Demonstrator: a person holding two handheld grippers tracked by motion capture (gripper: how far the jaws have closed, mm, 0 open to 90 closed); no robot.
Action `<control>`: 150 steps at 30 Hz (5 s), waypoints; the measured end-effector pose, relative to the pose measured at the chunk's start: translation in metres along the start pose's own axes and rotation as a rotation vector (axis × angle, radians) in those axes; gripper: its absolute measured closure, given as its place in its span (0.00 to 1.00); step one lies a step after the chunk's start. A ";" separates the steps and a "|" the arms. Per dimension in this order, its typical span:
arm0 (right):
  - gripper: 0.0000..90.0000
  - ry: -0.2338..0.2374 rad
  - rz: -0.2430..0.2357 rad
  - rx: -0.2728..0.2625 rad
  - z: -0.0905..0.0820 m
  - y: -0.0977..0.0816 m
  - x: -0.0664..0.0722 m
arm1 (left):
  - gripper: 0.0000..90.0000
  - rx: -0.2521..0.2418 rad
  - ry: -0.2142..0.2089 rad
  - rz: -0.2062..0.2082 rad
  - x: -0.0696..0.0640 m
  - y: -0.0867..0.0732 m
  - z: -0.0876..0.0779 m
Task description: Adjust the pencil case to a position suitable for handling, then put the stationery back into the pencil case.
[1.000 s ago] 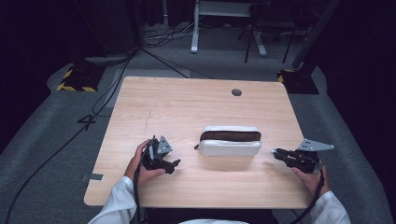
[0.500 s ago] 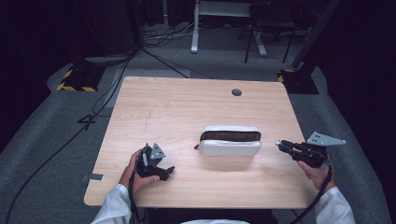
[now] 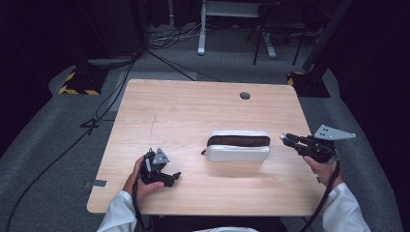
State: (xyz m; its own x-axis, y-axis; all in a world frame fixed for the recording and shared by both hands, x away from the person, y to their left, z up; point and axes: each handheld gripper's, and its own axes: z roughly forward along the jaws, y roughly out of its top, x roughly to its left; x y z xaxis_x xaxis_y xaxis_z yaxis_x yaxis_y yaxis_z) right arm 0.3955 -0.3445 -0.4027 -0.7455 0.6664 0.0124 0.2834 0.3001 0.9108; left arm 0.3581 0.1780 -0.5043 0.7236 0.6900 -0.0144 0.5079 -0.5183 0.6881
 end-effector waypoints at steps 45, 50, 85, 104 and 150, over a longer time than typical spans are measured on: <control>0.82 0.224 -0.172 0.115 0.088 0.045 0.049 | 0.16 -0.001 0.000 0.000 0.000 -0.001 0.000; 0.81 0.216 -0.163 0.137 0.095 0.040 0.048 | 0.16 -0.001 0.000 -0.001 0.000 -0.001 0.000; 0.59 0.125 -0.137 0.112 0.081 0.038 0.041 | 0.16 0.000 0.004 0.003 0.000 -0.001 -0.001; 0.38 0.001 -0.152 0.162 0.046 0.035 0.030 | 0.16 0.000 0.003 0.002 0.000 -0.001 -0.001; 0.31 -0.136 -0.154 0.329 0.002 -0.040 0.024 | 0.16 0.000 0.003 0.002 0.000 -0.001 -0.001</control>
State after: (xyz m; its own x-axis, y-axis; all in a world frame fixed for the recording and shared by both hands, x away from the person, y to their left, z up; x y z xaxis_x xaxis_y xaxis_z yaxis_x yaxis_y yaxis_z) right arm 0.3671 -0.3392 -0.4395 -0.7135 0.6747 -0.1890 0.3694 0.5914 0.7168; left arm 0.3577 0.1788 -0.5043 0.7229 0.6909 -0.0109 0.5068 -0.5195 0.6879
